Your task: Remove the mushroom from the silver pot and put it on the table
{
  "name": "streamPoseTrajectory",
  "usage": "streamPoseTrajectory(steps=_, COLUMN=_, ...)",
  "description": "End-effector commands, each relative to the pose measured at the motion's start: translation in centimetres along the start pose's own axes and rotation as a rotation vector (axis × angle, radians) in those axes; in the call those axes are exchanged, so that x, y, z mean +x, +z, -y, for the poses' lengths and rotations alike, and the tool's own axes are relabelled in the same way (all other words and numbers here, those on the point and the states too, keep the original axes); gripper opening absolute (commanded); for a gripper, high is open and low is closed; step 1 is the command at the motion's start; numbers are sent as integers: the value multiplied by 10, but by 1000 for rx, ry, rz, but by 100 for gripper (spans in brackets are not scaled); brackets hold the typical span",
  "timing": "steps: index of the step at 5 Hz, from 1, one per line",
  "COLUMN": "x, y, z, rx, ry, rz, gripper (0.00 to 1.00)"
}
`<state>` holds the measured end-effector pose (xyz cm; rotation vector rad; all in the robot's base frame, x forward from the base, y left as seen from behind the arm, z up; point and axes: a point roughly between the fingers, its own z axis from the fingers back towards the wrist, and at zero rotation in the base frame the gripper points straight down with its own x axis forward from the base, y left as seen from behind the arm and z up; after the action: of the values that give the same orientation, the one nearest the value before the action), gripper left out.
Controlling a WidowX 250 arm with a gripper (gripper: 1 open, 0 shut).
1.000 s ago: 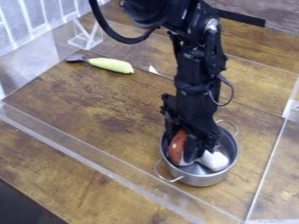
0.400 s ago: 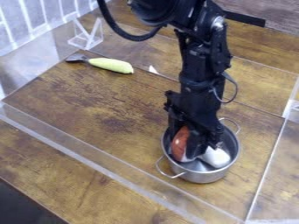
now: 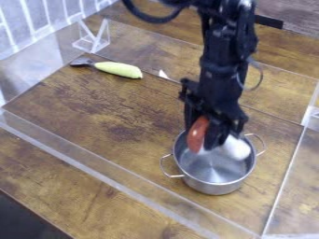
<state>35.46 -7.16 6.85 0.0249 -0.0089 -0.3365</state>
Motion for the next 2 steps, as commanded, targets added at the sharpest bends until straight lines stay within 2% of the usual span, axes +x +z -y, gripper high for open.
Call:
streamPoseTrajectory(steps=1, x=4, y=62, z=-33, rx=51, ry=75, rz=135, gripper=0)
streamPoseTrajectory(steps=2, x=-7, y=88, z=-61, rx=61, ry=46, rz=158, gripper=0)
